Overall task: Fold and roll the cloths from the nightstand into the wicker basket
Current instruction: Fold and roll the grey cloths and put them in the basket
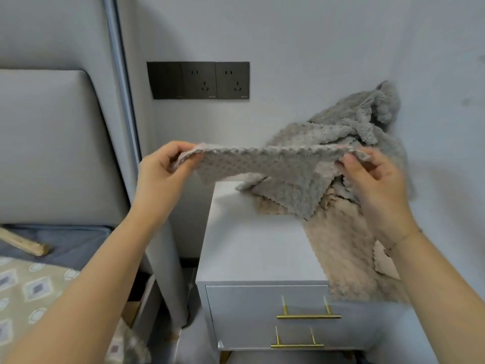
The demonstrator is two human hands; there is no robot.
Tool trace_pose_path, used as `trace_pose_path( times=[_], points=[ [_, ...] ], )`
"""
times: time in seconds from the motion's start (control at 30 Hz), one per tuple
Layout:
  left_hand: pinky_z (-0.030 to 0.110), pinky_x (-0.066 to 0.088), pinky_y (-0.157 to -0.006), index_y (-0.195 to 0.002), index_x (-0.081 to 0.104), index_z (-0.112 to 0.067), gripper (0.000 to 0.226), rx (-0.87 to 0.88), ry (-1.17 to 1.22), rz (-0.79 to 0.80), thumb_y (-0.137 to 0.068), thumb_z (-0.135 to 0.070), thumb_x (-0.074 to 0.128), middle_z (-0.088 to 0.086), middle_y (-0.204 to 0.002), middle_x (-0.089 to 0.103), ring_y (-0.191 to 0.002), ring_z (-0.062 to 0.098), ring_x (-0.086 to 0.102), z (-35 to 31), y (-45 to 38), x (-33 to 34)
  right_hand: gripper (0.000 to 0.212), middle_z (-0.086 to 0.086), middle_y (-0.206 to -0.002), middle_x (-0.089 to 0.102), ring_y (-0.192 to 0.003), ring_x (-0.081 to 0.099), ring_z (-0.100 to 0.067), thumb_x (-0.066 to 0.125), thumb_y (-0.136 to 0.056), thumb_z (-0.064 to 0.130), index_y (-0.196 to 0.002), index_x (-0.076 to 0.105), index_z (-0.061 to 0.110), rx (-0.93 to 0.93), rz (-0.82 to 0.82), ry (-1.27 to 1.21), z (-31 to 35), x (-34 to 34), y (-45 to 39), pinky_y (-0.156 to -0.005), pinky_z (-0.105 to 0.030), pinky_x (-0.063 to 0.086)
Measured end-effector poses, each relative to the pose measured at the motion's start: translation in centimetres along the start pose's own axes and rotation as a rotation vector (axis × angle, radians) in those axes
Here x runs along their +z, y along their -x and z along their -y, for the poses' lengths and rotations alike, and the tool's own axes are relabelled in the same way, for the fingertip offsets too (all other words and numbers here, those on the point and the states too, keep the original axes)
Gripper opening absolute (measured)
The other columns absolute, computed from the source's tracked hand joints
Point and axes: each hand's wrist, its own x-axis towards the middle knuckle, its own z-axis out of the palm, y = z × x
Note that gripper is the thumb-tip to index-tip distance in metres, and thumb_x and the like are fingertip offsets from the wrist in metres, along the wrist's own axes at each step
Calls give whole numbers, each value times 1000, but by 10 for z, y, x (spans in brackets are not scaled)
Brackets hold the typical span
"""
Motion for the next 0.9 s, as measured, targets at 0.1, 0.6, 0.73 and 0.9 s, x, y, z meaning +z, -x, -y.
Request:
trace_pose_path(
  times=[0.1,0.6,0.73,0.9],
  points=[
    [7,44,-81,-92,69,-32,16,28,-156,171,-87,-16,68,-20,-96,70,-89,-7,62,8,36,-18,13,-8,-87,70,-75,65,-16,68,-76,31,-86,72,23,20,192,184,1,-19,26,-62,-11,47],
    [21,51,-63,-81,74,-11,22,-605,49,727,-80,-31,69,4,-77,73,-70,11,66,57,102,-36,22,1,-55,50,-50,41,-10,71,-80,32,-67,65,15,551,820,461,-51,-41,64,-50,-18,33],
    [29,55,-72,-90,73,-7,31,-706,55,581,-84,-37,67,8,-87,74,-80,21,70,82,77,-19,25,-1,-58,53,-51,48,-9,69,-86,24,-70,57,9,492,479,388,-80,-7,37,-50,-17,37],
    [31,49,-70,-85,70,-9,26,-826,-169,483,-90,-34,66,10,-84,70,-77,22,65,129,70,0,34,-7,-58,38,-43,31,-9,69,-87,24,-68,46,8,369,327,471,-132,32,18,-42,-19,27]
  ],
)
